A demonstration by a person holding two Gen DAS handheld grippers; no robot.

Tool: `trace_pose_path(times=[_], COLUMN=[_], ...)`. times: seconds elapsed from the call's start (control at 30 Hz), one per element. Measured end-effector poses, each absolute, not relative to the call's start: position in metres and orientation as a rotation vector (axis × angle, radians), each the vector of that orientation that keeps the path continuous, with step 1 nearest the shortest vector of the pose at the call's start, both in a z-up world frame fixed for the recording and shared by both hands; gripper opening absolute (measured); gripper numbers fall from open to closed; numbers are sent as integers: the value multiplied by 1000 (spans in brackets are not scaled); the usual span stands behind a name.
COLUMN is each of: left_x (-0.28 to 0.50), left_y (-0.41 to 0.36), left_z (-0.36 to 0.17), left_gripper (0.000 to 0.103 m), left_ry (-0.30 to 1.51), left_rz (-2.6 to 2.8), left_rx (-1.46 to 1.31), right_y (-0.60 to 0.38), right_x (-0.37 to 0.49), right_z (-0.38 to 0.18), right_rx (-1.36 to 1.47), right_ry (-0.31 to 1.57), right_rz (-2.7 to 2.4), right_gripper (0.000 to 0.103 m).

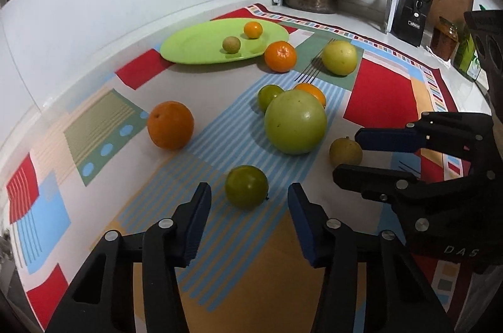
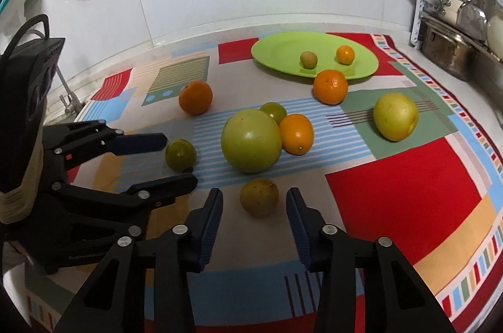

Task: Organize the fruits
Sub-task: 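Grasp the small green lime with the left tool while the right tool grasps a brown fruit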

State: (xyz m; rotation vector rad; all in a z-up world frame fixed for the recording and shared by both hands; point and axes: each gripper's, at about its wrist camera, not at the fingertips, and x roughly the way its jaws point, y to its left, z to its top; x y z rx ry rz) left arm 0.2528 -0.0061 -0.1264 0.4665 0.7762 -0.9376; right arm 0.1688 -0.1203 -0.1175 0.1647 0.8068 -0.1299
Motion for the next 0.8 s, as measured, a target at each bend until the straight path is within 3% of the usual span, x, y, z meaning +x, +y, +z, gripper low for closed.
trace_pose_path(times=[0.27, 0.8], left_x=[253, 247], left_y=[-8, -2], left_z=[-129, -120], left_gripper=[28, 28], left_ry=[808, 802], left_rz=[-936, -867], left_rx=[440, 384], right_y=[-120, -117], right_x=[173, 174], right_z=[-119, -115], right_rx=[167, 146], right_ry=[819, 795], right_rz=[-114, -57], right_gripper=[30, 26])
